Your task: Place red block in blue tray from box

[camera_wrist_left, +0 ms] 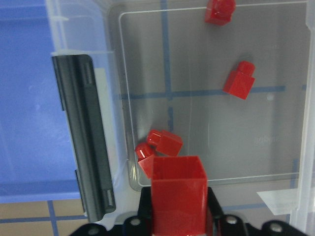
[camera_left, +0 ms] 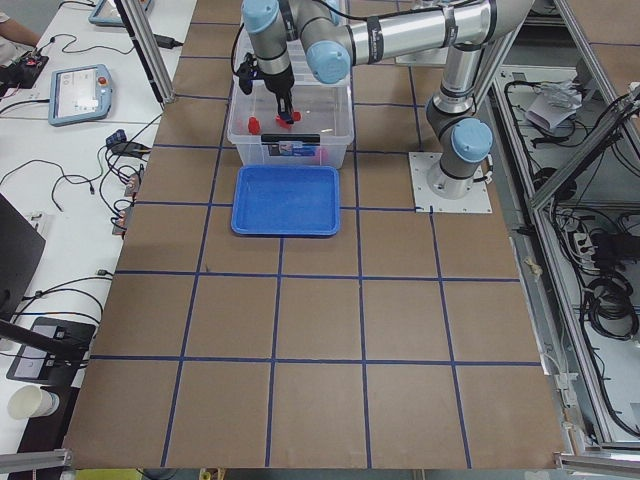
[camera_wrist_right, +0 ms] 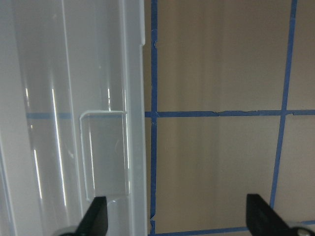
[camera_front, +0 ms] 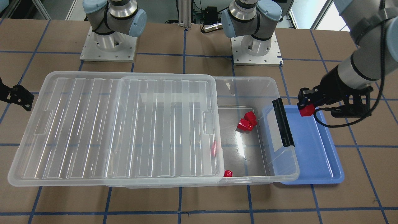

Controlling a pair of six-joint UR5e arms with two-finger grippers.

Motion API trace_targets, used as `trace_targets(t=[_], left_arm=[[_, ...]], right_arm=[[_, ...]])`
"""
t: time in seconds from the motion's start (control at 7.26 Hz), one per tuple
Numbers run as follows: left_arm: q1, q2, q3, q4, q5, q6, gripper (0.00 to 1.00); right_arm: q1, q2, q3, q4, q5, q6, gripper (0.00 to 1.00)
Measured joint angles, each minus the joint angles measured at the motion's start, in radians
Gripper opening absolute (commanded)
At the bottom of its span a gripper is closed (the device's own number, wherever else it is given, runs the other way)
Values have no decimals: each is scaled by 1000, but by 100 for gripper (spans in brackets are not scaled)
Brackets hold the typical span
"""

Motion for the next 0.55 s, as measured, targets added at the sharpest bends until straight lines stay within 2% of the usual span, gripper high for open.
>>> trace_targets(t=[0.14, 0.55], left_arm=[[54, -21, -58, 83, -2, 82, 0], [135, -82, -310, 461, 5, 218, 0]], right_arm=[[-16, 7, 0, -1, 1, -2, 100], [-110, 43, 0, -3, 6, -97, 100]])
